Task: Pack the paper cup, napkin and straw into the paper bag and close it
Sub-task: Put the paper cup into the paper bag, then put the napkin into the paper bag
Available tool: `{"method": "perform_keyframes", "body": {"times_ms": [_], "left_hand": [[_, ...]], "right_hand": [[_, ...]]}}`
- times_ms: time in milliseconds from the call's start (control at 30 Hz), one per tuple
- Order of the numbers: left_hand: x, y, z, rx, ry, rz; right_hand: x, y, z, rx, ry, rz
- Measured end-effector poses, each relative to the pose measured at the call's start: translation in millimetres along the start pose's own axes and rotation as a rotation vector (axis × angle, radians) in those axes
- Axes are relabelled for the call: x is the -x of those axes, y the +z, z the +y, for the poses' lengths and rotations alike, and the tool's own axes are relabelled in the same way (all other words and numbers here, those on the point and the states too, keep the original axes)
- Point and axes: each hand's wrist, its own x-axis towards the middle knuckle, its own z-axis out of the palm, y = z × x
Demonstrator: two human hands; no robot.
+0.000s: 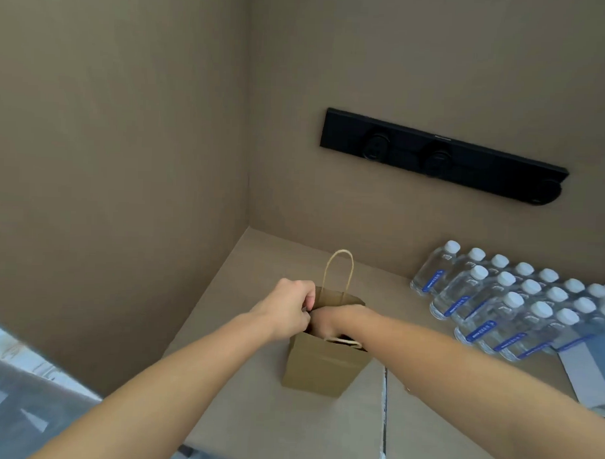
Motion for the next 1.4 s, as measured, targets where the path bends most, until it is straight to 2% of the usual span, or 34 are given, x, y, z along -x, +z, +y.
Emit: {"method": "perform_keyframes", "body": {"times_ms": [133,267,433,567,633,733,900,1067,1200,1300,1400], "left_hand": [[-3,1,12,-0.017,0.013,0.021],[-8,8,24,-0.039,0.036,0.066],[-17,13,31,-0.037,0.030,0.127],[-22,17,32,-0.016,0.032,0.138],[-24,19,33,-0.015,0.040,0.147],[-27,21,36,0.003,0.043,0.159],[-29,29,40,0.038,0.029,0.194],[-27,28,36,-0.086,0.166,0.112],[-21,28,23,-0.059,0.294,0.184],[-16,31,9,-0.006,0.245,0.303],[-17,36,-12,-0.060,0.130,0.375]], "right_hand": [[45,-18,6,0.030,-0.008,0.167],[86,-25,31,-0.058,-0.046,0.404],[109,-4,60,-0.191,0.113,0.663],[102,23,66,-0.481,0.267,0.611],[98,31,65,-0.573,0.291,0.650],[92,32,67,-0.628,0.341,0.738],[86,28,75,-0.606,0.415,0.785],[82,25,76,-0.651,0.411,0.783],[79,33,79,-0.746,0.355,0.833],[78,43,96,-0.823,0.333,0.856],[76,56,118,-0.847,0.328,0.856]]}}
